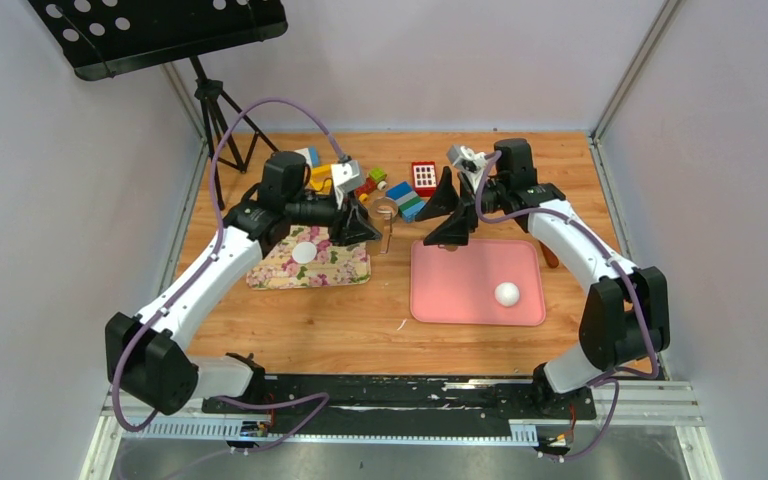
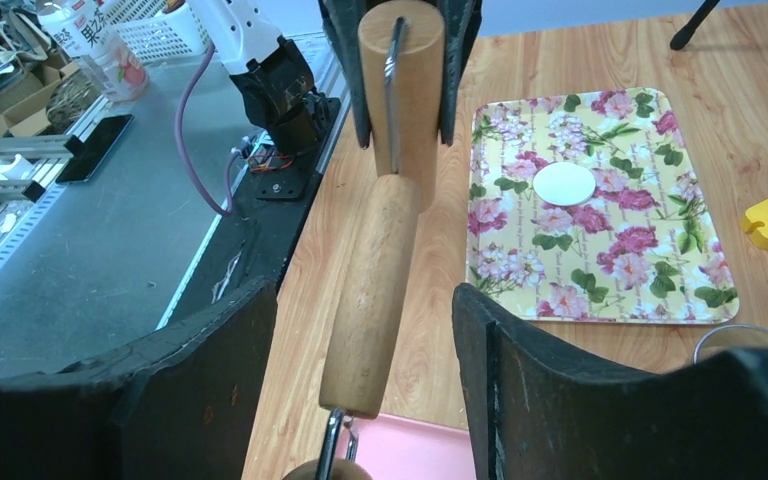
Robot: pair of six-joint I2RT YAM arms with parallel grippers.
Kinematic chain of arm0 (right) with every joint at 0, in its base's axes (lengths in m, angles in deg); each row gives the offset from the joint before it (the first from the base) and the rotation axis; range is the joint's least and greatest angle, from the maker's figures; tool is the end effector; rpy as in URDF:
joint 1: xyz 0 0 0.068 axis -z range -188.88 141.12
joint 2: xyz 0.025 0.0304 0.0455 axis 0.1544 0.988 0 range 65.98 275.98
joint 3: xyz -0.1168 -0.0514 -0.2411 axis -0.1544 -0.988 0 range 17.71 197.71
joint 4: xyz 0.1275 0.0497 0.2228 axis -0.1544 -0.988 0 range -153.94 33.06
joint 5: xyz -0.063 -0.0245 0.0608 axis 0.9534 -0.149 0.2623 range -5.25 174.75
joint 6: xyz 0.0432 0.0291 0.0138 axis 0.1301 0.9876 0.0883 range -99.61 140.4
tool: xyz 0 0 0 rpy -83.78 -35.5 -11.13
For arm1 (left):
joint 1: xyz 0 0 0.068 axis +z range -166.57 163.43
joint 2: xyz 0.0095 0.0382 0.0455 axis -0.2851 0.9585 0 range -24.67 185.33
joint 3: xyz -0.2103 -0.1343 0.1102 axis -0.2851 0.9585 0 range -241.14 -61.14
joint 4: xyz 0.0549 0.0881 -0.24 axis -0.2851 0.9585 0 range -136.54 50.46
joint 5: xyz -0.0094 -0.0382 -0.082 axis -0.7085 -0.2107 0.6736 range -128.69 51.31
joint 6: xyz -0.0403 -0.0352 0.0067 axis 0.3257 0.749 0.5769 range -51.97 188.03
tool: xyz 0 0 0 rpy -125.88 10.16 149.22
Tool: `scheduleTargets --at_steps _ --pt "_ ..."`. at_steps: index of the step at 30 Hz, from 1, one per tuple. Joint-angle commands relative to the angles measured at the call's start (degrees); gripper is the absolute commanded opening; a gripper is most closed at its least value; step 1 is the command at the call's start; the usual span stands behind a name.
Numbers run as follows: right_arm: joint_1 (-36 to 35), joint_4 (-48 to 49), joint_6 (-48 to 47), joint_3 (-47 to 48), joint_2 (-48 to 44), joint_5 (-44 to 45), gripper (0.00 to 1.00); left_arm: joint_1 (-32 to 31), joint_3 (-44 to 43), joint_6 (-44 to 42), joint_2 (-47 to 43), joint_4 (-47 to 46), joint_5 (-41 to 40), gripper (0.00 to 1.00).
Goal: Roll out the dumpling wrappers from the dough
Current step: Pick up the rolling pin from the center of the board.
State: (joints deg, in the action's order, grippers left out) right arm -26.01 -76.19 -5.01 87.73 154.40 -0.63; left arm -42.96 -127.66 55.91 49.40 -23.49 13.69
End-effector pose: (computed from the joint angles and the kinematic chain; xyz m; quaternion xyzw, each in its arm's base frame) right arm 0.3002 0.1296 0.3100 -0.5180 0.5062 0.5836 0.3672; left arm 0.2390 -0.1501 0.3459 0.4635 0.6637 -0.4356 0.3935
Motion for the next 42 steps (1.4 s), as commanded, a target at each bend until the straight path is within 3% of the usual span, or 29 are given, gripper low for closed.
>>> scheduleTargets --at_steps 1,7,12,19,23,28,31,35,42 --pt "0.3 5.3 3.6 -0.6 -1.9 -0.4 0.66 2.9 1.7 9.9 -2.3 -14.0 4.4 0.0" --pt "1.0 9.8 8.7 -0.8 0.1 -0.3 0.68 3.6 3.1 13.4 -2.9 -18.5 8.4 0.0" --pt "1.0 18.7 18.8 -1.4 1.8 1.2 0.7 3.6 3.5 15.0 -3.3 -20.3 11.5 0.0" --pt "1.1 20.4 22.7 1.5 5.0 -1.0 0.72 3.5 3.3 17.2 -3.8 -22.4 14.1 0.0" --pt "1.0 19.6 20.4 1.1 4.3 -3.8 0.72 3.5 3.4 17.1 -3.9 -22.4 14.0 0.0" --pt "1.0 14.0 16.6 2.4 5.9 -8.9 0.72 3.5 3.0 18.1 -4.0 -22.7 15.6 0.0" --pt "1.1 -3.2 3.5 7.9 7.0 -11.3 0.71 3.5 3.3 17.5 -4.2 -22.7 14.9 0.0" --pt "1.1 -18.9 -11.7 12.8 7.0 -12.4 0.68 3.5 4.1 17.5 -4.2 -22.7 12.4 0.0" --pt "0.7 -21.4 -15.1 10.7 6.7 -12.4 0.63 3.9 7.7 28.1 -3.2 -37.1 9.7 0.0"
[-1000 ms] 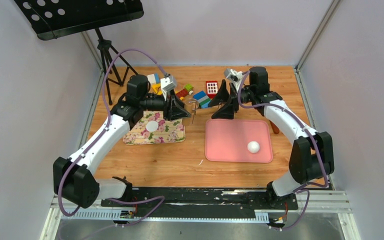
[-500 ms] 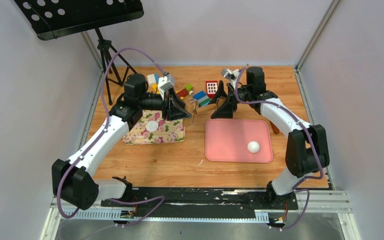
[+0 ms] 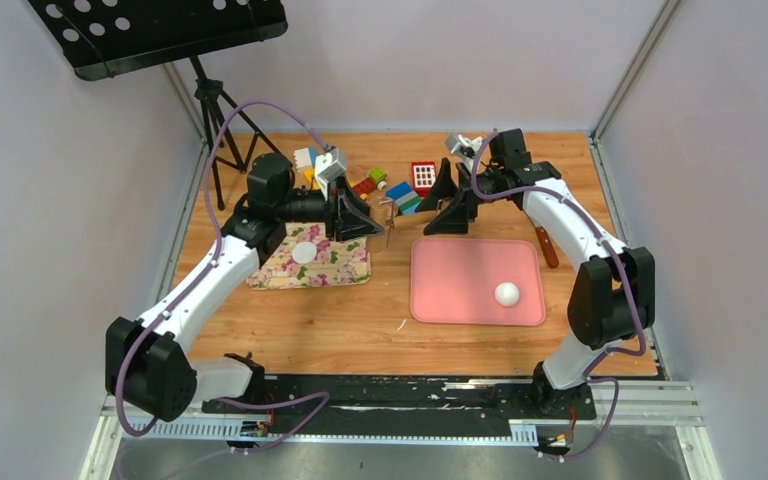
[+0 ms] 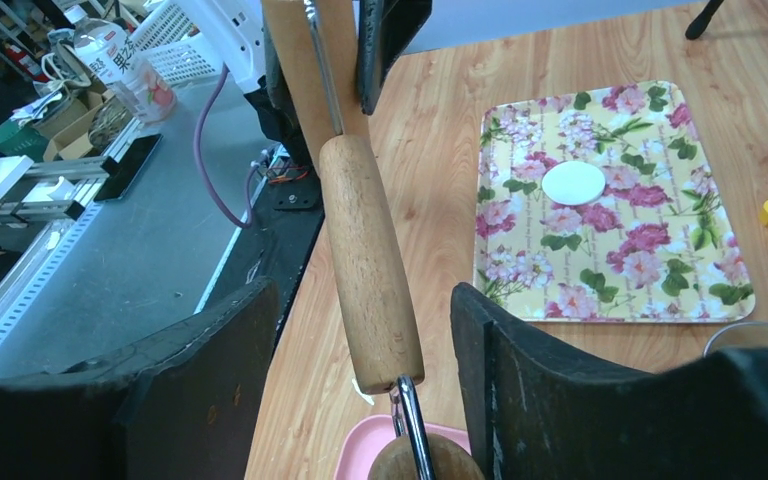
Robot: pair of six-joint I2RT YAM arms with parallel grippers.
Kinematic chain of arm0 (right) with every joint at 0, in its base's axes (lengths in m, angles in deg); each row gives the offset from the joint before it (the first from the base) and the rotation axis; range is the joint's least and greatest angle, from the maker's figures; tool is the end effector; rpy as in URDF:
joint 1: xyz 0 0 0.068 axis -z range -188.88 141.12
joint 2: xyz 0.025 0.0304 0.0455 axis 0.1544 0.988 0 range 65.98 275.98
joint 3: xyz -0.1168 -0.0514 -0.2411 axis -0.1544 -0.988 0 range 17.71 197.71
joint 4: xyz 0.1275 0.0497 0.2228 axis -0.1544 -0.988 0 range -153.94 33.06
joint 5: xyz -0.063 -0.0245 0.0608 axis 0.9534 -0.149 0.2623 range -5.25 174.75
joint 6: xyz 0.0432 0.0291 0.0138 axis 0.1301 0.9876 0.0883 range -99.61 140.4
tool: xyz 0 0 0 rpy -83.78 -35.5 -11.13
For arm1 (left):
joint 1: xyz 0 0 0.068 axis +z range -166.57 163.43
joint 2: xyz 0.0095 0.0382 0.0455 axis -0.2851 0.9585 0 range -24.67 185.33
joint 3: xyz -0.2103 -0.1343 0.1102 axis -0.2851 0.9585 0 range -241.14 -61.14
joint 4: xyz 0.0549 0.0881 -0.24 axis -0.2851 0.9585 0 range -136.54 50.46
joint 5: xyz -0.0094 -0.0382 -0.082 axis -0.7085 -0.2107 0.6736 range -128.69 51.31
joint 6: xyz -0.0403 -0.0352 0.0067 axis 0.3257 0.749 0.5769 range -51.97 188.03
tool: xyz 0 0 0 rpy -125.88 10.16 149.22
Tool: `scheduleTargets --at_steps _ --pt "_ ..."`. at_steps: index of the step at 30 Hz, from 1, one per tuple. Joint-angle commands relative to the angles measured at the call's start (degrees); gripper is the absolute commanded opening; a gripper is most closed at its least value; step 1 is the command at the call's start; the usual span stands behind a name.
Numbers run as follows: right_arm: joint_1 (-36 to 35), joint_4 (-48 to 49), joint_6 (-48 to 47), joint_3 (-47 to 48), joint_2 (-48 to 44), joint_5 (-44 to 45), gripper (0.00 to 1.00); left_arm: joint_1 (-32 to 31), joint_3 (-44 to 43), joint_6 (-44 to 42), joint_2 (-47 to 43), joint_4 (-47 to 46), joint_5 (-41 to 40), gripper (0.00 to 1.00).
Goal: Roll out the dumpling wrappers from the dough
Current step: Pick up the rolling pin from the center of the board.
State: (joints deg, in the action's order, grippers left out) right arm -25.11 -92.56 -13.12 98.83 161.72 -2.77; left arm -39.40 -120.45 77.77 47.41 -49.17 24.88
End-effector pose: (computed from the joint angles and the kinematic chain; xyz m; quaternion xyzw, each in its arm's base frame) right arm 0.3233 0.1310 0.3143 -0.4991 0.5173 0.6062 0.3405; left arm 0.2453 -0.1379 0.3532 0.4102 0.6090 -0.5407 0.4104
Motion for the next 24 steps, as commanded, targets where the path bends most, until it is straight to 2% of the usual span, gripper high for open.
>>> scheduleTargets --at_steps 1,4,6,7,9,10,12,13,14,16,17,18,20,24 --pt "-0.3 -5.0 -7.2 -0.8 -0.7 -10.2 0.63 0.5 0.7 6.9 -1.3 -12.2 -1.6 0.0" --pt "-0.4 -5.0 -7.7 -1.4 -1.4 -10.3 0.57 1.2 1.4 9.3 -1.5 -15.1 -1.6 0.0" --pt "-0.5 -5.2 -8.0 -1.3 -1.9 -10.3 0.48 1.7 2.2 10.6 -1.6 -17.0 -1.7 0.0" --pt "-0.6 -5.2 -8.2 -1.3 -2.1 -10.3 0.32 1.7 2.5 10.9 -1.6 -17.7 -1.7 0.0" --pt "-0.6 -5.3 -8.3 -1.0 -2.5 -10.3 0.06 1.7 2.7 9.8 -1.5 -16.4 -2.5 0.0" --pt "-0.5 -5.2 -8.2 -0.7 -2.7 -10.2 0.0 1.8 2.4 8.2 -1.4 -14.8 -2.7 0.0" --pt "-0.4 -5.3 -7.7 0.0 -3.1 -10.2 0.0 1.7 1.6 4.6 -1.5 -10.1 -3.6 0.0" --pt "-0.4 -5.3 -7.4 0.3 -3.3 -10.2 0.0 1.7 1.0 2.6 -1.3 -7.7 -4.0 0.08" --pt "-0.2 -5.3 -7.2 0.7 -3.4 -9.9 0.0 1.7 0.4 0.8 -1.3 -5.1 -4.1 0.24" --pt "-0.1 -5.3 -5.1 1.9 -3.5 -7.2 0.0 1.7 -0.6 -2.3 -1.4 -0.6 -4.5 0.76" --pt "-0.2 -5.3 -3.8 2.5 -3.5 -4.9 0.0 1.7 -1.1 -3.6 -1.5 1.1 -4.4 0.96" --pt "-0.2 -5.1 -1.5 3.3 -3.4 -1.8 0.0 1.7 -1.7 -5.5 -1.6 2.2 -4.6 1.0" --pt "-0.4 -5.1 3.5 4.9 -2.5 2.9 0.0 1.7 -2.8 -7.3 -1.5 5.8 -5.0 1.0" --pt "-0.4 -5.4 7.4 4.5 -3.4 6.0 0.0 0.9 -6.2 -12.9 0.1 11.7 -5.5 1.0"
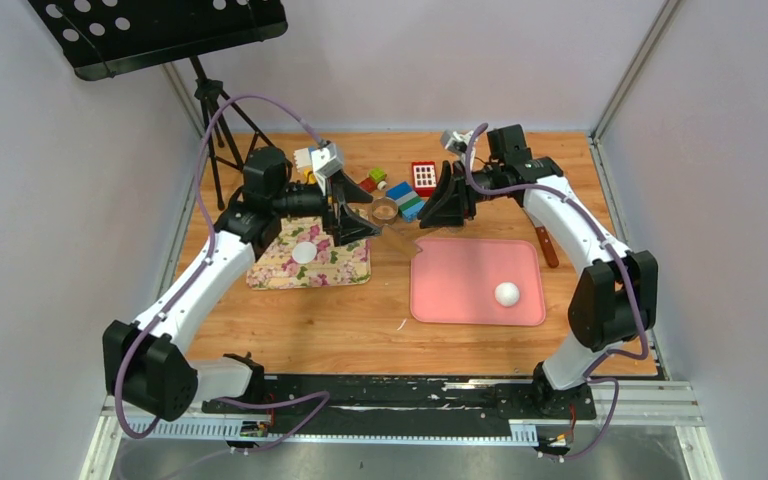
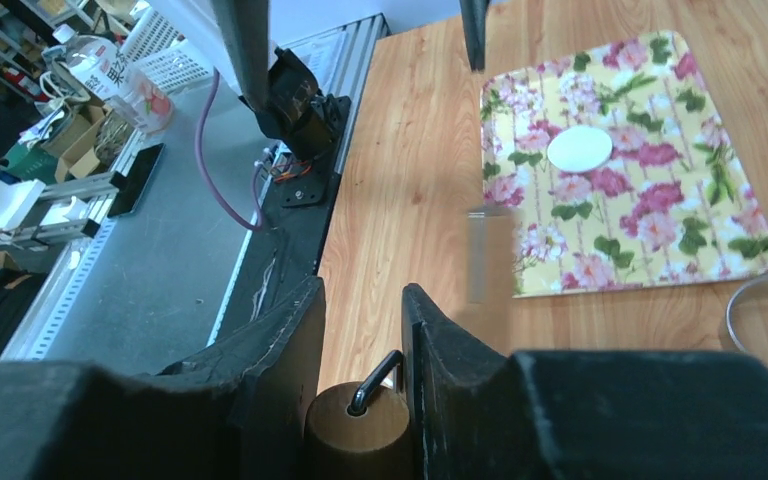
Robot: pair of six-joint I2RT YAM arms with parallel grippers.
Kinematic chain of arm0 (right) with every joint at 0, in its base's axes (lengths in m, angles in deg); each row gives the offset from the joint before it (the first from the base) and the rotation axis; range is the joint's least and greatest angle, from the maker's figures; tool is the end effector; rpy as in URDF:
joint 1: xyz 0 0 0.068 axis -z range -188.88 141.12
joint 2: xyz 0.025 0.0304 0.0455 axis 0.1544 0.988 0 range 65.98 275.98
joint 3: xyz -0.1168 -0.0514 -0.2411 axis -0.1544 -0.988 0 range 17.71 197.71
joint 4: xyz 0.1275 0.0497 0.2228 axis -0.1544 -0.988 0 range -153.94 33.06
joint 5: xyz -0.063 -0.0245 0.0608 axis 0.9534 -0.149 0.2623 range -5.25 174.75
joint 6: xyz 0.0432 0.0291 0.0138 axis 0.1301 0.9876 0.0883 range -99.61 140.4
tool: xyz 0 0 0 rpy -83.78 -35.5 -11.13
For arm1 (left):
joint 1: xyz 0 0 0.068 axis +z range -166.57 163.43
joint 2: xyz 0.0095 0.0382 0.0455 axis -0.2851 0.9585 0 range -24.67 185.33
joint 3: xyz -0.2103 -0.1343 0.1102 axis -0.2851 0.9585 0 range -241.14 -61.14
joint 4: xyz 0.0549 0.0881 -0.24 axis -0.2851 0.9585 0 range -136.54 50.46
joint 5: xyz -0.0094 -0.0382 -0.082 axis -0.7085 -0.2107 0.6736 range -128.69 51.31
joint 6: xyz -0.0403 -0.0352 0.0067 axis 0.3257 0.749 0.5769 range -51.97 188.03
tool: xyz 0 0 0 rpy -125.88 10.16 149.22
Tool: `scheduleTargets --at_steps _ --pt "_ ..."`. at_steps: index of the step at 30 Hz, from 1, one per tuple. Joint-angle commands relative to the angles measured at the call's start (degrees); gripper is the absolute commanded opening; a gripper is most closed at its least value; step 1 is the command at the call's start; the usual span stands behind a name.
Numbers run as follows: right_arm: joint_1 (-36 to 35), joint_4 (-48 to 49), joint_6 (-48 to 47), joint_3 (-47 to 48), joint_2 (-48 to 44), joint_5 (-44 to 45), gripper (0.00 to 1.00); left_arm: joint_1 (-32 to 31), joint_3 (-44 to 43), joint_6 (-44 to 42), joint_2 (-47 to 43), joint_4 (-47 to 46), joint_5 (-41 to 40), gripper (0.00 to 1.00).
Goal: Roll out the dumpling wrappers from the dough
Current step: Pick up the rolling pin from the center of the board.
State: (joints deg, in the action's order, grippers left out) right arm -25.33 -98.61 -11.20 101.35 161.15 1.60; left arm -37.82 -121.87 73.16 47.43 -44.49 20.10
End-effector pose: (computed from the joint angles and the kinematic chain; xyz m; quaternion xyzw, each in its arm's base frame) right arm 0.3188 0.1309 0.3235 -0.4803 0.5631 0.5931 0.3170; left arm 0.2508 -0.1302 0.3538 0.3971 0.6344 -0.4983 0.4377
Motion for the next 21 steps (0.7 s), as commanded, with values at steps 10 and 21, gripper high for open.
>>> scheduleTargets --at_steps 10,21 --pt "-0.6 4.3 12.4 0.7 -8.8 9.9 0.0 -7.2 -7.9 -23.8 5.5 16.7 -8.4 1.0" --pt "-0.6 -1.4 12.3 3.3 -13.1 7.7 0.0 -10.0 -19.0 -37.8 14.3 25.0 -3.5 1.0"
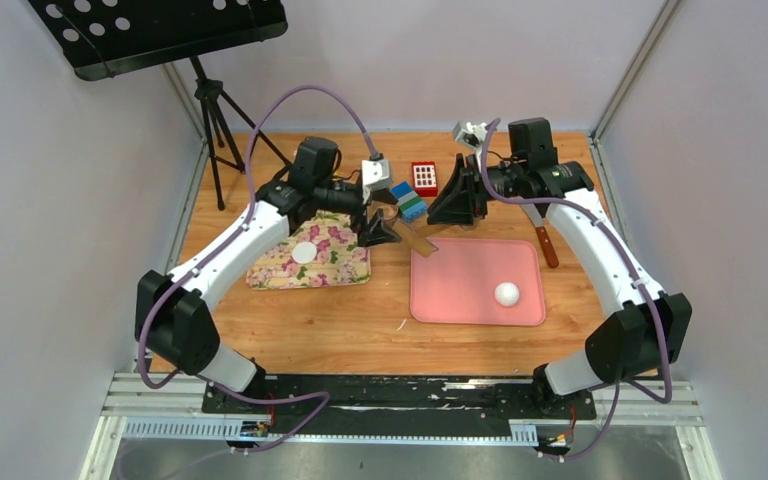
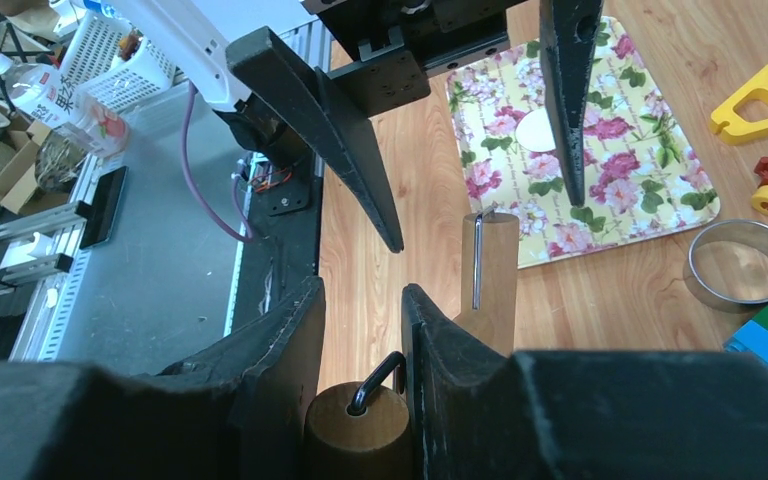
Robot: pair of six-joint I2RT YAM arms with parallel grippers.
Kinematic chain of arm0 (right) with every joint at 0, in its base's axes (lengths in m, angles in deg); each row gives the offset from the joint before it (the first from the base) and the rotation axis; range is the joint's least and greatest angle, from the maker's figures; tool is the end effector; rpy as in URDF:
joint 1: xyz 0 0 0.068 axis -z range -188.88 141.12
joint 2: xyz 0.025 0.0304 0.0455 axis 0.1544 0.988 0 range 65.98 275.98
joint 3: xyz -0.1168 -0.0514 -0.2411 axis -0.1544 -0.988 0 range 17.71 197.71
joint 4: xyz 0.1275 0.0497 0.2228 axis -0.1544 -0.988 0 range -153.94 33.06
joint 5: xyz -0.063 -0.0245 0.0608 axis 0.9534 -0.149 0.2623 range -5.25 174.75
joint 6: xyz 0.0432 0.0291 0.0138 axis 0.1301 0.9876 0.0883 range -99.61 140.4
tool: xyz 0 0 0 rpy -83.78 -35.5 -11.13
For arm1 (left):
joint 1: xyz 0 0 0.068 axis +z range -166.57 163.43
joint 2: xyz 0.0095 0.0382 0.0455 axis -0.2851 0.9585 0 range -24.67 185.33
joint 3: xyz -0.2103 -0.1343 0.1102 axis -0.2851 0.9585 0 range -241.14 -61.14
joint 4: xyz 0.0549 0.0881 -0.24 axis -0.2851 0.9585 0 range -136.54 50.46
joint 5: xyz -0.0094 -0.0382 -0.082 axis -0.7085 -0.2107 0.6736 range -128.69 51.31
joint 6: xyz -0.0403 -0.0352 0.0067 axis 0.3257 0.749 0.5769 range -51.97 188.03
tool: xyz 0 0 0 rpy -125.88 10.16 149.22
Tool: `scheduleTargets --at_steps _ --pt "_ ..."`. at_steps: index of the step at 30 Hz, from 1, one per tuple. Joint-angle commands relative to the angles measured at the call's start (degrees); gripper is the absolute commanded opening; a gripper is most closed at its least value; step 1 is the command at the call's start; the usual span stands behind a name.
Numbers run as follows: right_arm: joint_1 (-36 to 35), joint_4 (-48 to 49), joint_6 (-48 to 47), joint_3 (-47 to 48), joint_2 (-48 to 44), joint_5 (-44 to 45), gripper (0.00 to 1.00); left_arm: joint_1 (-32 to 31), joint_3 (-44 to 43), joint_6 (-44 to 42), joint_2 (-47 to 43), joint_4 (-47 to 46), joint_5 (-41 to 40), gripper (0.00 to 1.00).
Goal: Roll out the dumpling wrappers from the dough
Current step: Pick up the rolling pin from the center of the board.
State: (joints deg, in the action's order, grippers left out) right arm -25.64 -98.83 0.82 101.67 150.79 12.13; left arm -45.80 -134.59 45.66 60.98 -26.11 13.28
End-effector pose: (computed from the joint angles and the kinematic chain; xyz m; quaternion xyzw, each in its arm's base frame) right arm 0.2815 0.1201 0.3753 -0.4557 0.6274 0.5344 0.3362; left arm 0.2769 -0.1871 0.3319 0.5326 0.6184 -0.4095 0.4077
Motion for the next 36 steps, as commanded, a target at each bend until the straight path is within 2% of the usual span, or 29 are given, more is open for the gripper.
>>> scheduleTargets --at_steps 1,6,8,13,14,15,18,20,21,22,23,25,26,29,31,33,36 --pt "-0.3 -1.4 0.4 2.9 -2.9 -3.2 0.0 -2.7 -7.5 -12.8 1.5 9.5 3.9 1.0" --pt "-0.3 -1.9 0.4 2.4 -3.4 -4.2 0.0 -6.6 -8.8 -18.7 3.5 16.5 3.7 1.0" --pt "-0.3 -1.9 0.6 2.2 -3.5 -4.6 0.0 -8.4 -9.7 -21.1 4.5 19.6 2.4 0.94" --pt "-0.3 -1.9 0.8 2.1 -4.5 -4.9 0.0 -9.9 -11.7 -22.3 6.9 23.6 0.3 0.65" --pt "-0.3 -1.9 1.0 2.1 -4.7 -5.0 0.0 -9.9 -11.8 -21.9 7.0 23.3 -0.1 0.49" --pt "-0.4 -1.9 1.1 1.9 -4.9 -5.3 0.0 -9.9 -11.7 -20.1 6.9 22.2 -0.8 0.39" --pt "-0.4 -1.9 1.0 1.3 -5.4 -5.2 0.0 -9.9 -10.8 -16.4 6.1 18.0 -1.5 0.37" --pt "-0.3 -1.9 0.9 1.0 -5.7 -5.1 0.0 -9.9 -10.0 -13.8 5.3 15.7 -1.8 0.31" --pt "-0.3 -1.9 0.9 0.9 -5.8 -5.2 0.0 -9.9 -9.7 -12.9 4.9 14.6 -1.8 0.26" --pt "-0.4 -1.9 0.8 0.8 -5.9 -5.0 0.0 -9.9 -9.3 -12.1 4.5 13.8 -1.8 0.17" --pt "-0.3 -1.9 0.6 0.6 -5.9 -4.6 0.0 -9.9 -9.0 -11.1 4.2 13.2 -2.0 0.04" --pt "-0.3 -2.5 -0.4 0.5 -6.0 -4.6 0.0 -9.9 -9.1 -10.1 3.8 13.2 -2.2 0.0" --pt "-0.4 -3.3 -1.3 0.6 -6.1 -4.4 0.08 -9.9 -9.1 -10.1 3.8 13.8 -2.5 0.0" --pt "-0.3 -8.0 -6.4 1.3 -6.9 0.6 0.57 -9.9 -9.8 -11.0 3.6 16.9 -3.1 0.0" --pt "-0.3 -11.0 -12.1 1.3 -7.9 4.2 0.77 -9.9 -9.2 -11.7 2.6 18.2 -3.1 0.0" --pt "-0.4 -12.0 -14.6 0.3 -8.7 6.6 0.85 -9.9 -7.6 -12.3 0.8 18.1 -2.6 0.0" --pt "-0.4 -12.0 -15.8 -1.2 -9.4 7.2 0.88 -9.9 -5.4 -11.2 -2.1 15.9 -1.7 0.0"
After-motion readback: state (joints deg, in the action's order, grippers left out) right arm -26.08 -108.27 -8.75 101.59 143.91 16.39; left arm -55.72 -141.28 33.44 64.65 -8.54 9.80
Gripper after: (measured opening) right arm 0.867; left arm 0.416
